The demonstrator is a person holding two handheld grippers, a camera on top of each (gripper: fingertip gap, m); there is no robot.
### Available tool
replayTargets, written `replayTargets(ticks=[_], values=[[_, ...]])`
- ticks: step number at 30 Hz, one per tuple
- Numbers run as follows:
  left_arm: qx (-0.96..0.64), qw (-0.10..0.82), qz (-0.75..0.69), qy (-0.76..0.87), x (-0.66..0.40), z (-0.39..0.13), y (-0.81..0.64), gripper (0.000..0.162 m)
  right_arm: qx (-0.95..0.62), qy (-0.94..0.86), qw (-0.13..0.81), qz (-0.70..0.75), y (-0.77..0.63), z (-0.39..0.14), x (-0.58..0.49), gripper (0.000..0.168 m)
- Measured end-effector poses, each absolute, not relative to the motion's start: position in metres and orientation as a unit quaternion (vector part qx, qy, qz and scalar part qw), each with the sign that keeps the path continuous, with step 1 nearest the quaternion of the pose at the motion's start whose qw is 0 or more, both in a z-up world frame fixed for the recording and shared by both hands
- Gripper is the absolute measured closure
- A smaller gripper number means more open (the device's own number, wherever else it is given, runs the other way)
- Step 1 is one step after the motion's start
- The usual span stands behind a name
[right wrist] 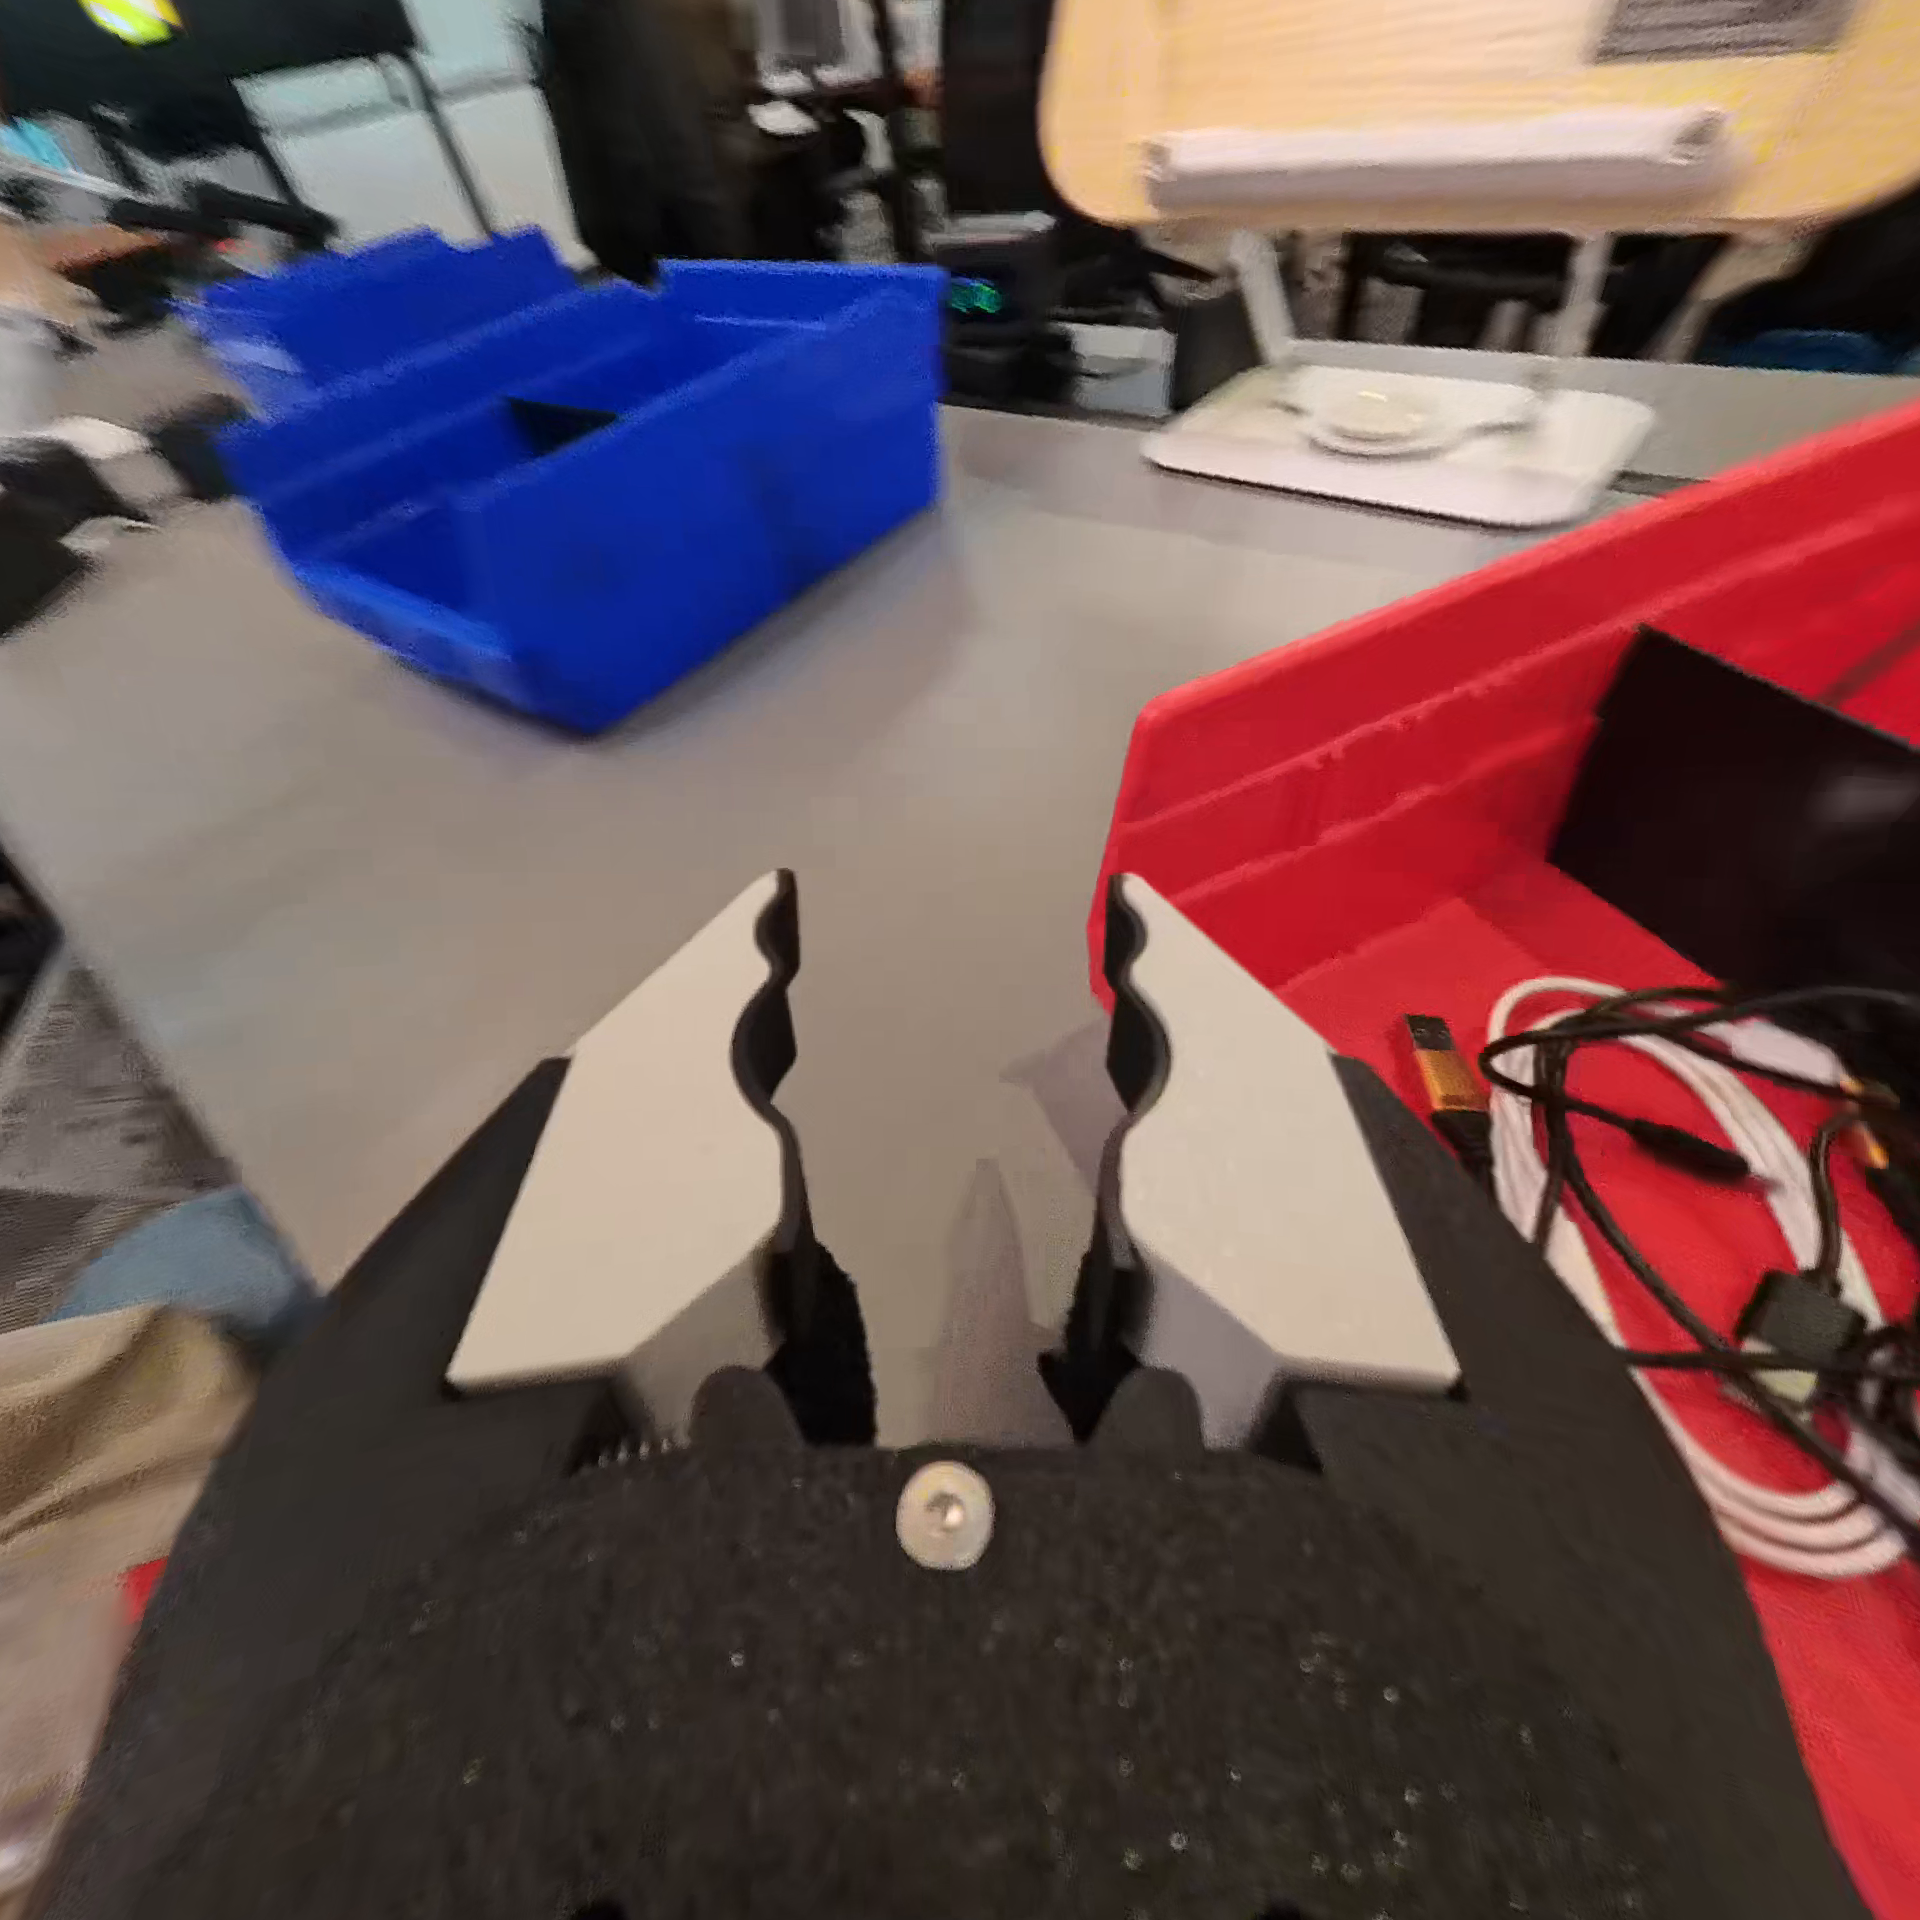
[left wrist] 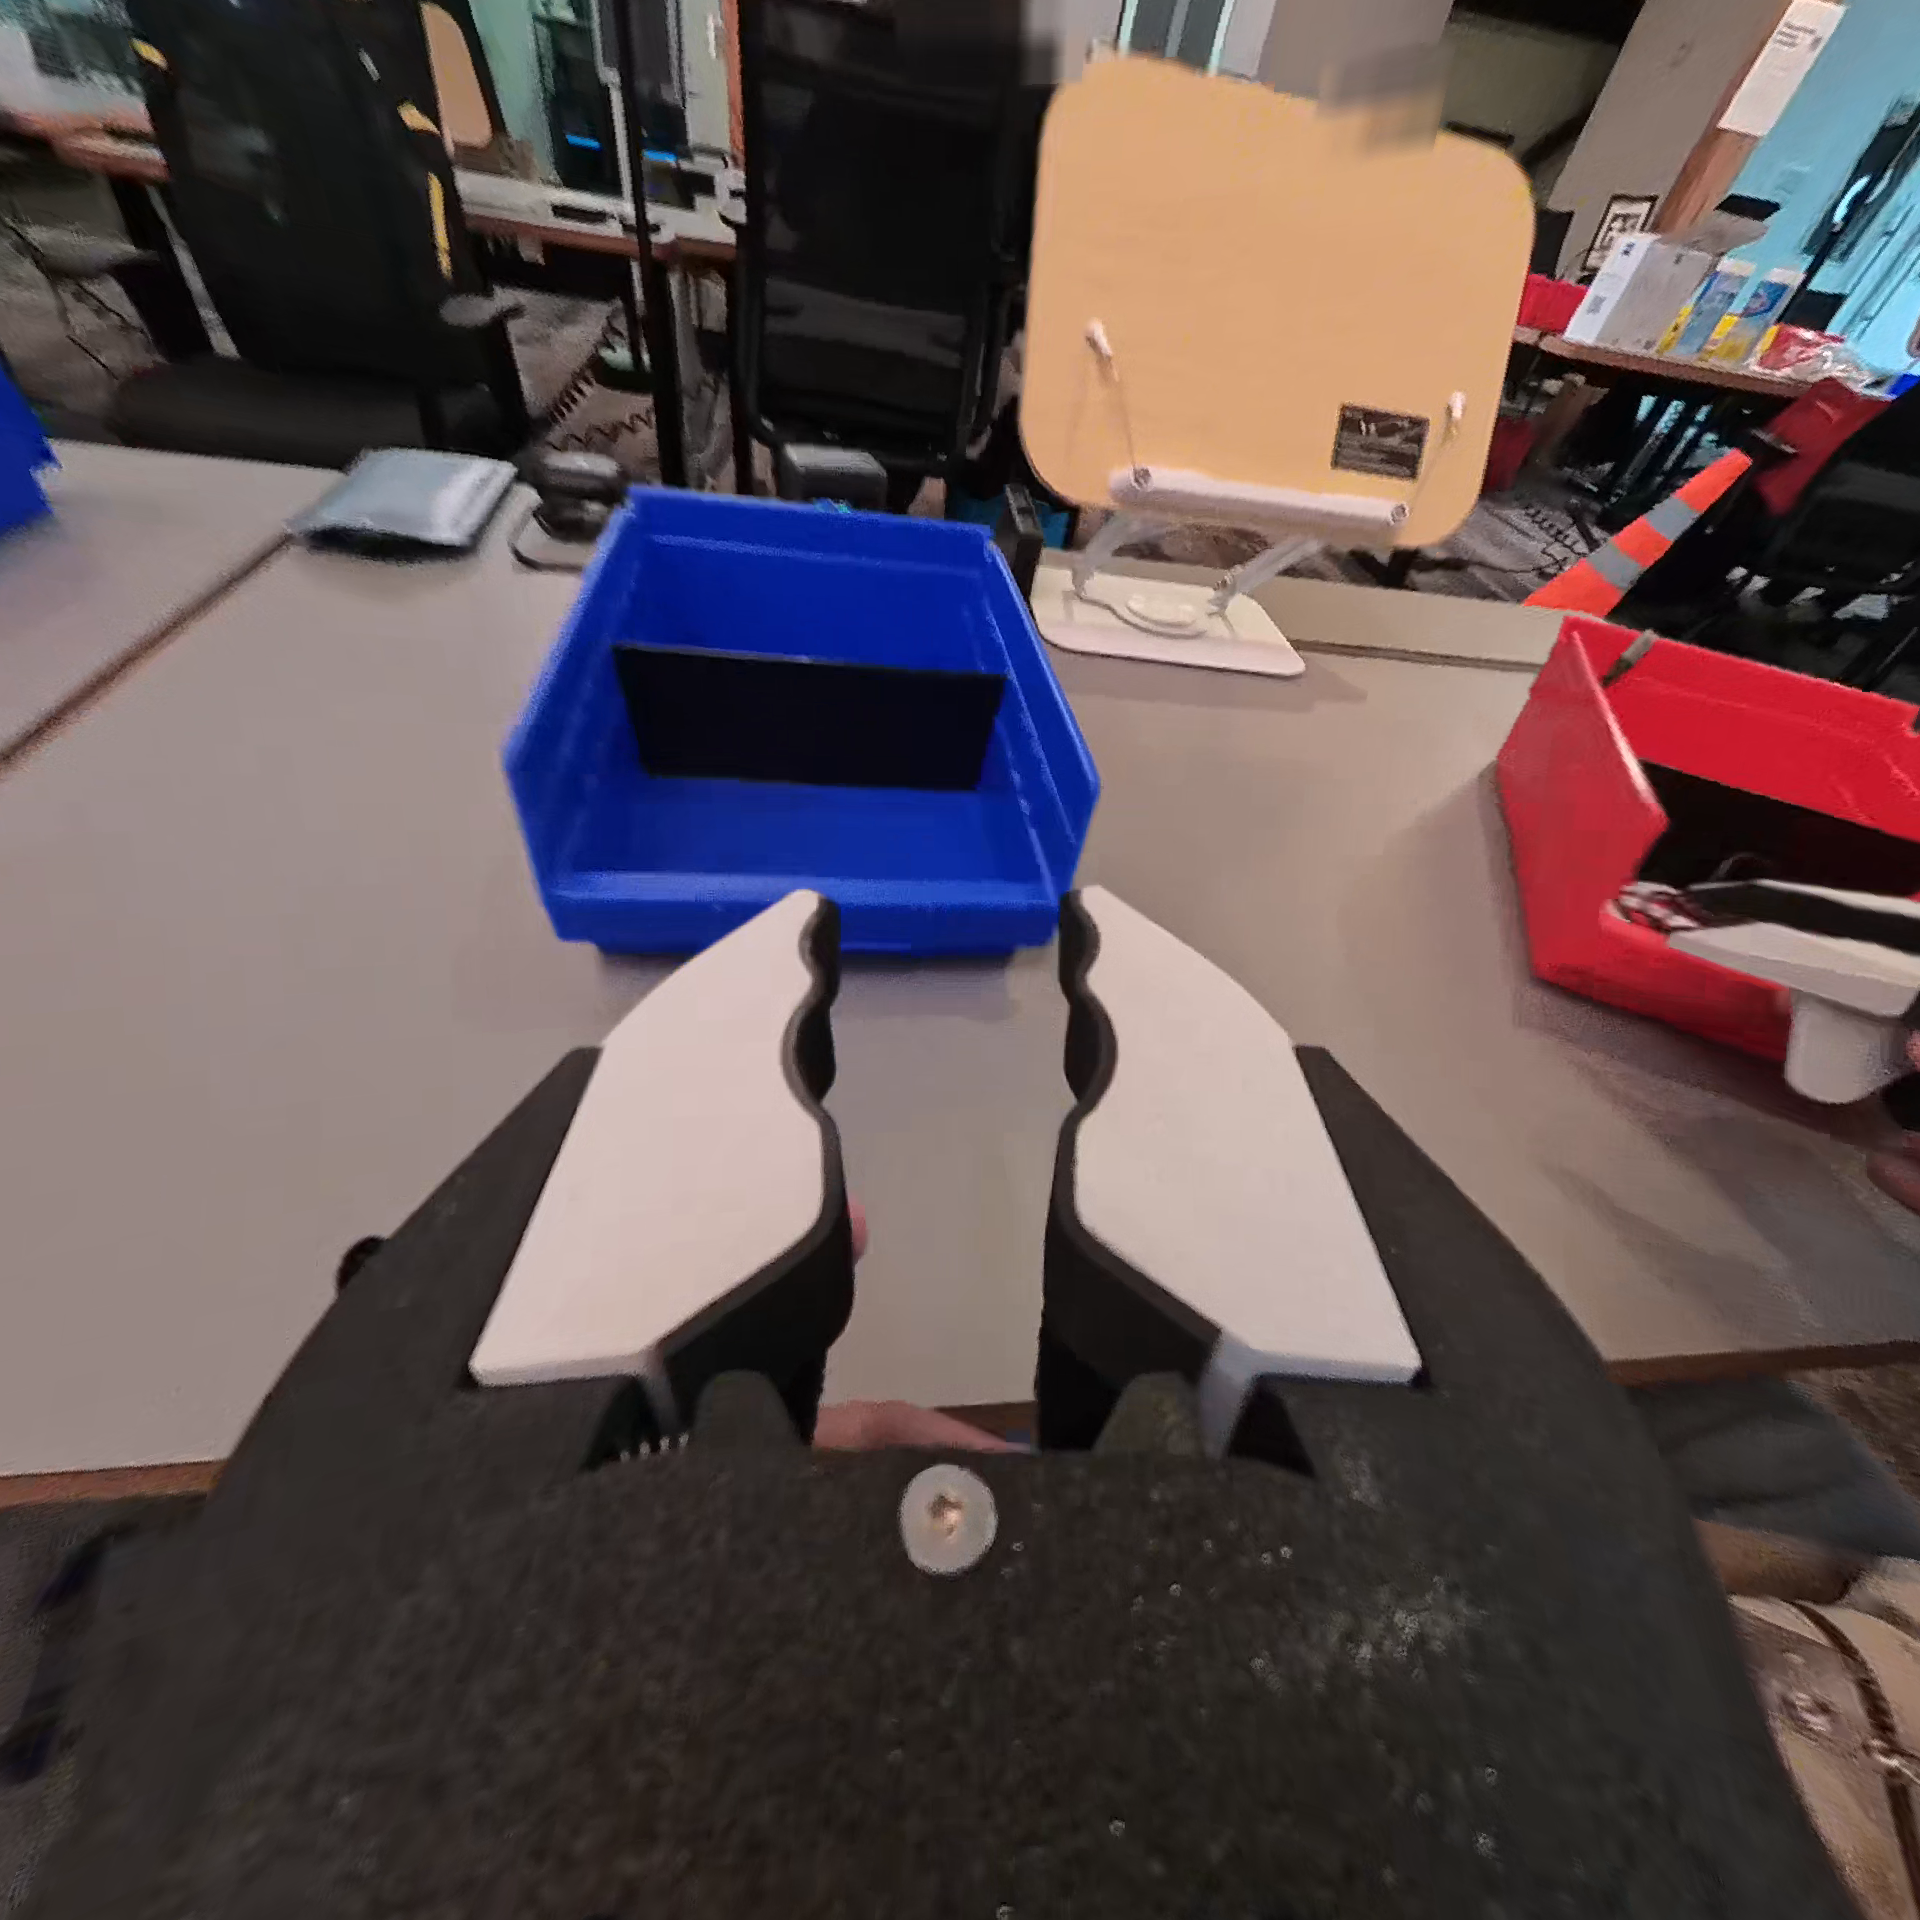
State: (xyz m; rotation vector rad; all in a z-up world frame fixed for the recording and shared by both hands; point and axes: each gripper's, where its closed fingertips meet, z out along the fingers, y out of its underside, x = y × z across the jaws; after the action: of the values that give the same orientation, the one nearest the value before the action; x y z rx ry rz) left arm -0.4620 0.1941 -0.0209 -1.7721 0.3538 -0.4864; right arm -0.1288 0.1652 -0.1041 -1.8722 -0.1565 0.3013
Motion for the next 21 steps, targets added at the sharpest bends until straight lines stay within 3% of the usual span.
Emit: replayTargets(ticks=[3,11,15,18,21], values=[[-0.745,0.573,-0.264,0.217,-0.411,-0.043,0.180,0.134,-0.774,-0.086,0.611,0.142,0.147,-0.081,-0.156,0.110],[-0.684,0.471,-0.340,0.442,-0.271,-0.065,0.156,0.113,-0.689,-0.048,0.722,0.038,0.090,-0.027,-0.144,0.119],[-0.673,0.436,-0.362,0.475,-0.196,-0.075,0.186,0.109,-0.703,0.032,0.706,-0.081,0.076,-0.036,-0.091,0.120],[-0.694,0.405,-0.345,0.485,-0.144,-0.105,0.216,0.105,-0.747,0.074,0.651,-0.112,0.073,-0.077,-0.065,0.116],[-0.708,0.356,-0.338,0.507,-0.112,-0.137,0.227,0.117,-0.744,0.078,0.650,-0.135,0.071,-0.090,-0.059,0.115]])
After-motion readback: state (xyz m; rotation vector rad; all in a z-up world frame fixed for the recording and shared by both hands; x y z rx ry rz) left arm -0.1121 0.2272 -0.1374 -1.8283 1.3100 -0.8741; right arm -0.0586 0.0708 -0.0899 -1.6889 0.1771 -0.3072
